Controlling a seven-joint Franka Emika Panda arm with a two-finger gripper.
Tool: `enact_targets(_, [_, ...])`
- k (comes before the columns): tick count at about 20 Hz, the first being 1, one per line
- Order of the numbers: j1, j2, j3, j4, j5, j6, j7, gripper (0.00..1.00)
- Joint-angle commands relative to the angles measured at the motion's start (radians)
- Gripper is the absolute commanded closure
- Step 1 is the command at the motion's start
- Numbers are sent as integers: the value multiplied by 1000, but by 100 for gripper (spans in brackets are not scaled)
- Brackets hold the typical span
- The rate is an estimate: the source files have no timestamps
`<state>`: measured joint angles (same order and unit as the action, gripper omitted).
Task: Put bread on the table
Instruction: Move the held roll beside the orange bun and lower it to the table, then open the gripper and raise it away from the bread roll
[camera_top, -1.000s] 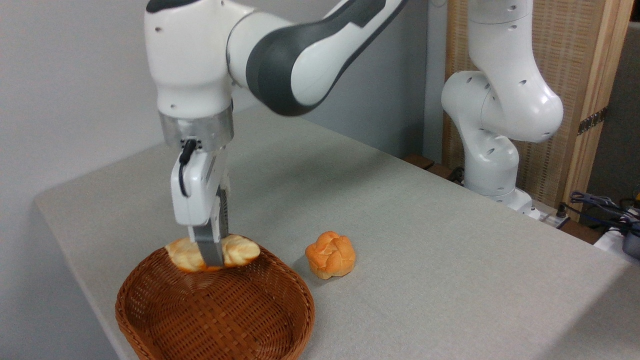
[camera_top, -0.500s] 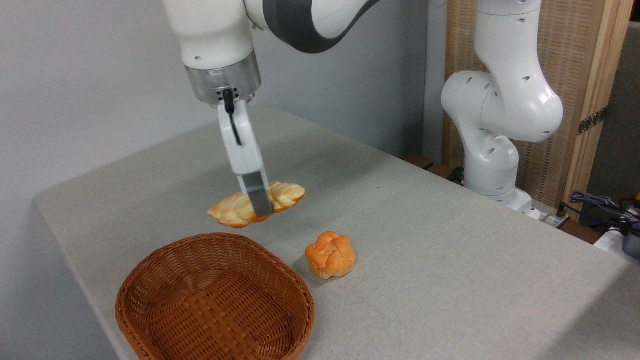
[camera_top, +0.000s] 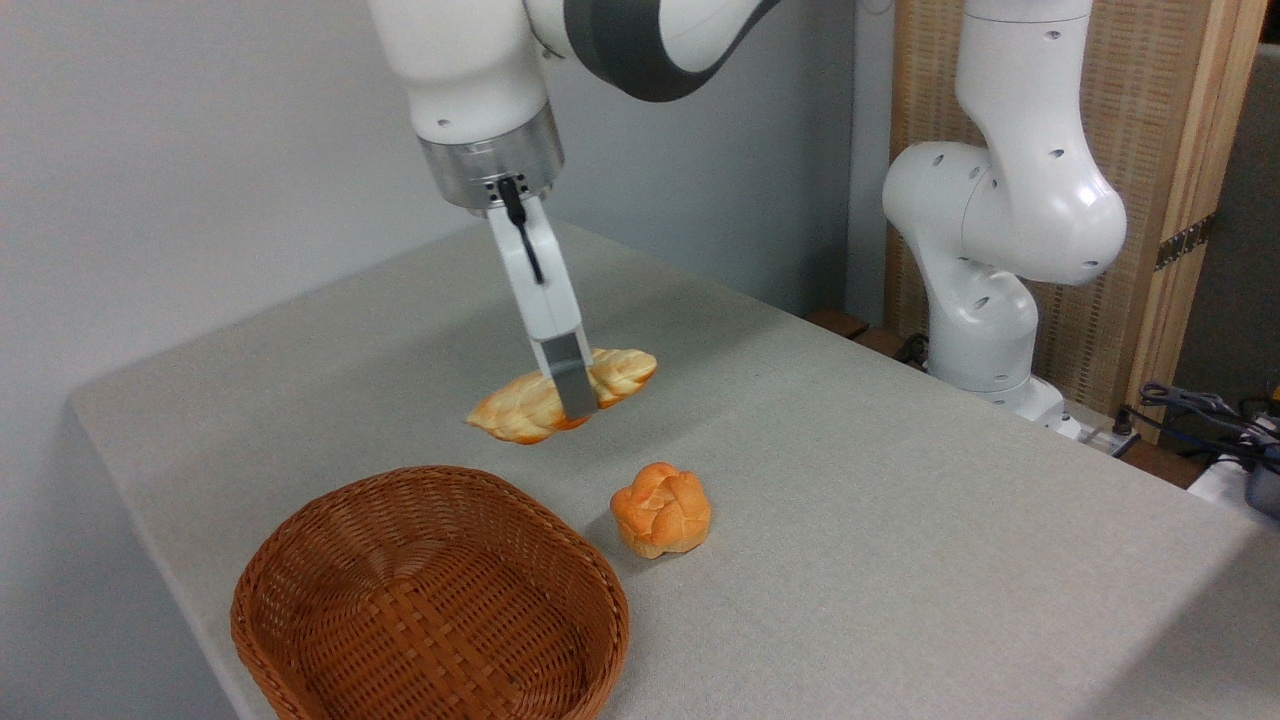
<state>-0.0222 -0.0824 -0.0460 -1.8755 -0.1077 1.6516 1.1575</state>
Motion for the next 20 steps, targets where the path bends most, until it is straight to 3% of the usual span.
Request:
enact_targets(1, [-7, -60, -5, -91, -10, 0, -9, 42])
enact_targets(3, [-8, -57, -6, -119, -9, 2, -5, 37])
enact_targets(4, [-12, -53, -8, -126, -7, 4, -5, 19])
enact_targets(5, [-18, -45, -8, -128, -7, 4, -5, 11])
enact_targets(8, [-19, -13, -8, -126, 2, 42, -2, 0])
enact_targets(10, [-38, 3, -8, -126, 5, 72, -2, 0])
enact_targets(17, [-39, 19, -9, -114, 3, 146, -4, 0])
enact_targets(20, [-38, 21, -8, -53, 2, 160, -15, 0])
